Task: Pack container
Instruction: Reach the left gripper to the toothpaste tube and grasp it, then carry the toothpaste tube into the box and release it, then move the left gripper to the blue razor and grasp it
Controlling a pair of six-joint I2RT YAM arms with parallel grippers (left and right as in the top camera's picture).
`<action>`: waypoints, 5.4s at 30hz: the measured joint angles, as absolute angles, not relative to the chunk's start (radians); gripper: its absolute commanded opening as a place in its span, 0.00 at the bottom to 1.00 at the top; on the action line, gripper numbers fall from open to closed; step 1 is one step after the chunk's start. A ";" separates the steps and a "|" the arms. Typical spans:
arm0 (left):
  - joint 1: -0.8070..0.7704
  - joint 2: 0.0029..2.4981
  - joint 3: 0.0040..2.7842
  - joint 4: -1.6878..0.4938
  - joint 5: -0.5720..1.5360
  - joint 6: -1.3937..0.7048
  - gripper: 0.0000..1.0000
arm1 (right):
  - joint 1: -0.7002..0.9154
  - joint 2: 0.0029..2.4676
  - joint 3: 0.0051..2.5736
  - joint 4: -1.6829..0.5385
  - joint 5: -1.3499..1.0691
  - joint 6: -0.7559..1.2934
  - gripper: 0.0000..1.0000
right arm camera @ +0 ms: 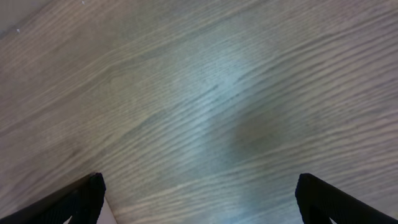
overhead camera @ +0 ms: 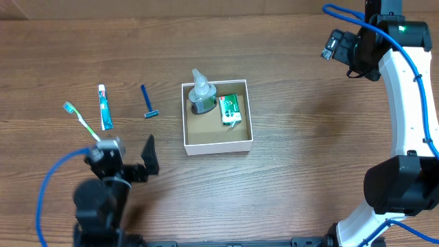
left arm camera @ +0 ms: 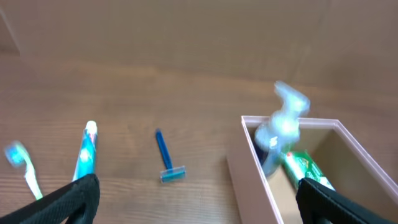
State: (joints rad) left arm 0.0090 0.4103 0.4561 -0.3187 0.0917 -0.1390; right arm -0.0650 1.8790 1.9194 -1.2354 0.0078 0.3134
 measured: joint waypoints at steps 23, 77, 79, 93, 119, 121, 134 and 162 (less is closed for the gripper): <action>0.069 1.404 1.157 -0.681 0.064 -0.173 1.00 | -0.065 1.879 1.920 -1.235 0.008 0.313 1.00; 0.219 2.250 1.727 -0.905 -0.005 -0.123 0.20 | -0.065 1.879 1.920 -1.235 0.008 0.313 1.00; 0.207 2.256 1.758 -0.942 0.002 -0.123 0.20 | -0.065 1.879 1.920 -1.235 0.008 0.313 1.00; 0.129 2.277 2.420 -1.448 0.126 -0.028 0.17 | -0.065 1.879 1.920 -1.235 0.008 0.313 1.00; -0.537 2.275 2.460 -1.687 0.041 0.346 0.13 | -0.065 1.879 1.920 -1.234 0.008 0.313 1.00; -0.537 2.275 2.385 -1.688 0.057 0.384 0.16 | -0.065 1.879 1.920 -1.235 0.009 0.313 1.00; -0.537 2.276 2.201 -1.637 0.171 0.624 0.50 | -0.065 1.879 1.920 -1.235 0.008 0.313 1.00; -0.039 2.059 2.216 -1.426 -0.172 -0.326 0.72 | -0.065 1.879 1.920 -1.234 0.008 0.314 1.00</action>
